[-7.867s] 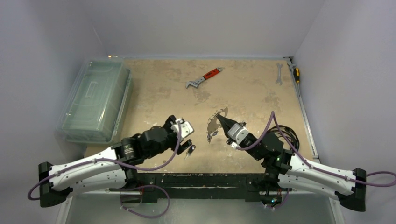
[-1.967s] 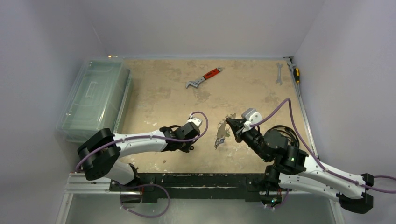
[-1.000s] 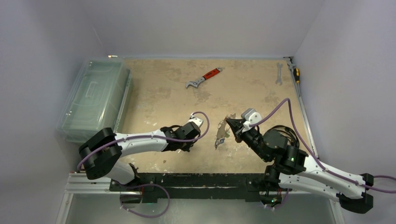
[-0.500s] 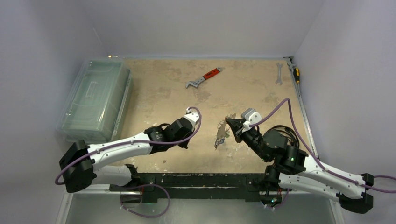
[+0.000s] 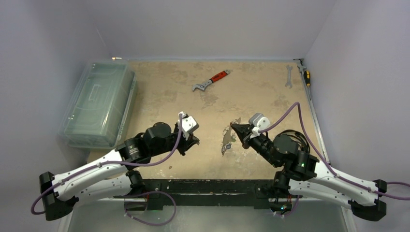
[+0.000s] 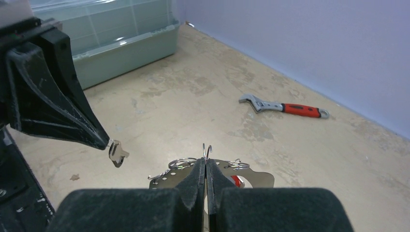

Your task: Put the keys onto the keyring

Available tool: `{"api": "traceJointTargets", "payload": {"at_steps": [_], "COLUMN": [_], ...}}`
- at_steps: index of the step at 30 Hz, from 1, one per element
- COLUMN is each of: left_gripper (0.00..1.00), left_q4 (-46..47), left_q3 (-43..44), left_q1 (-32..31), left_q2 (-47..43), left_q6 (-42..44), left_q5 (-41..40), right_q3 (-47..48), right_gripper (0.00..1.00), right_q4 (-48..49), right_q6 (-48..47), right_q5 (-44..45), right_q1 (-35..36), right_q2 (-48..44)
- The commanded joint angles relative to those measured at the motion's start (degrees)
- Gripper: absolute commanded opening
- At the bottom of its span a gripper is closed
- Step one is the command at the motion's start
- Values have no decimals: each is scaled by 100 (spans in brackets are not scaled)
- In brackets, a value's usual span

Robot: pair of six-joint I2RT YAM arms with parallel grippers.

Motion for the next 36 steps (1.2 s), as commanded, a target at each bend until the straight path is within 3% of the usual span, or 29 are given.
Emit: {"api": "traceJointTargets", "payload": {"at_steps": [1, 8, 18, 29, 36], "left_gripper": [0, 0, 0, 0, 0], "left_q4": [262, 260, -281, -811, -1198], "left_q3": [-31, -76, 238, 715, 1054], "left_q1": [26, 25, 25, 25, 25], "left_q2": [-371, -814, -930, -768, -491], "left_q6": [956, 1973, 2501, 3123, 3650], "left_q5": [927, 1872, 2046, 2250, 2487], "right_q3": [60, -20, -157, -345, -167], "right_gripper": [0, 0, 0, 0, 0], "right_q4": [506, 824, 1062, 1318, 992], "right_q6": [-122, -236, -361, -674, -1195], "right_q5": [-658, -1981, -2989, -3366, -3157], "right_q1": [29, 29, 29, 38, 126], "right_q2": [66, 270, 540, 476, 745]}}
